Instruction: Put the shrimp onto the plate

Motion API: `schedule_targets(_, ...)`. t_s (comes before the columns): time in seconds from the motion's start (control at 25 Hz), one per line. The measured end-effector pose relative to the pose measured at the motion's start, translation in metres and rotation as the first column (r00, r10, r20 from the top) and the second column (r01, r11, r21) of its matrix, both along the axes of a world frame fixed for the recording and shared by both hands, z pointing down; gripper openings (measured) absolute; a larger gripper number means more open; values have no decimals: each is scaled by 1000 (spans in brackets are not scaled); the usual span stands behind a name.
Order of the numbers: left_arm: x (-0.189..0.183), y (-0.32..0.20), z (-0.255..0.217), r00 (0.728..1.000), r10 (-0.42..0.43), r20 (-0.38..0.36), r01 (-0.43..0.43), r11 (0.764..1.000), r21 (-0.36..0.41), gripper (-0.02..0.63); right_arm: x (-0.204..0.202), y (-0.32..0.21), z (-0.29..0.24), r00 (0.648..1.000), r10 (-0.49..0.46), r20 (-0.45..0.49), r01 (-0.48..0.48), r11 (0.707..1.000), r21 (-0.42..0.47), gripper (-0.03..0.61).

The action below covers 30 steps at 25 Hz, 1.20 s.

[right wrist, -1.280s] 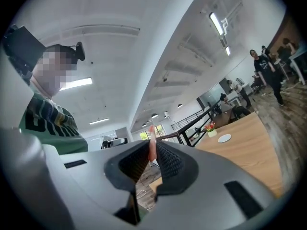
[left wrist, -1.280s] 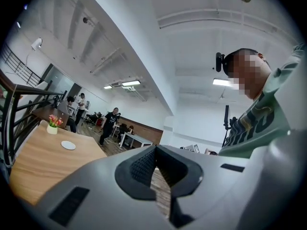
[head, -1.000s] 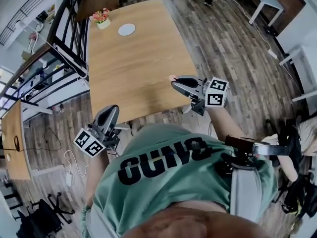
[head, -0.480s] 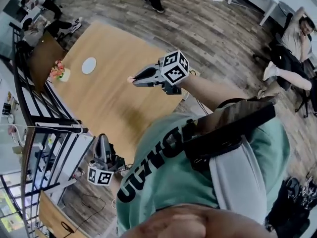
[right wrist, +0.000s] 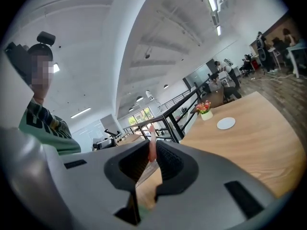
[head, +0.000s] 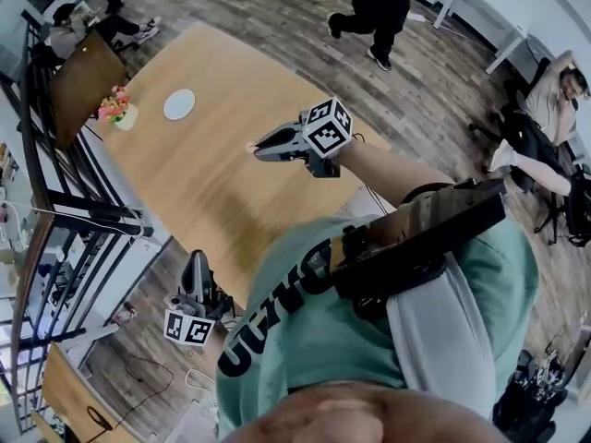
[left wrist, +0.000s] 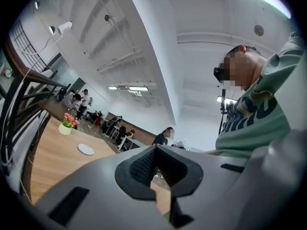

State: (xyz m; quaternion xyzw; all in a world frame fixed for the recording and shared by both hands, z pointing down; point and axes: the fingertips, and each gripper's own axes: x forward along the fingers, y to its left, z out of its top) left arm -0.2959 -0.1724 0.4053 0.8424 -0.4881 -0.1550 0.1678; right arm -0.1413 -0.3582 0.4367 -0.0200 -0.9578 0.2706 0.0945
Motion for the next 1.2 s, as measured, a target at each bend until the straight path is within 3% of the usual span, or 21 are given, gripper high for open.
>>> schedule_targets(0.12, 1, 2, 3, 999, -42, 8, 42, 999, -18, -6, -6, -6, 2, 999, -37, 23, 37, 999, -6, 49)
schedule_targets(0.24, 31, -6, 12, 997, -63, 35, 63, 998, -26, -5, 14, -12, 13, 995, -79, 55, 79, 997, 0, 49)
schedule_targets(0.4, 65, -51, 0, 989, -128, 79, 132, 990, -48, -6, 36, -55, 16, 983, -162, 83, 163, 987, -8, 49)
schedule_targets(0.52, 93, -84, -12, 978, -199, 60, 203, 977, -66, -6, 53, -91, 15, 971, -220, 97, 222, 975, -13, 49)
schedule_targets(0.68, 120, -135, -8, 982, -183, 36, 186, 977, -104, -6, 68, -136, 20, 965, -238, 113, 237, 971, 23, 49)
schedule_targets(0.92, 115, -155, -6, 981, -185, 54, 191, 971, -141, -6, 64, -149, 40, 966, -222, 135, 227, 973, -27, 49)
schedule_targets(1.2, 70, -137, 34, 997, -67, 43, 73, 985, -155, -5, 30, -116, 64, 990, -125, 71, 127, 991, -34, 49)
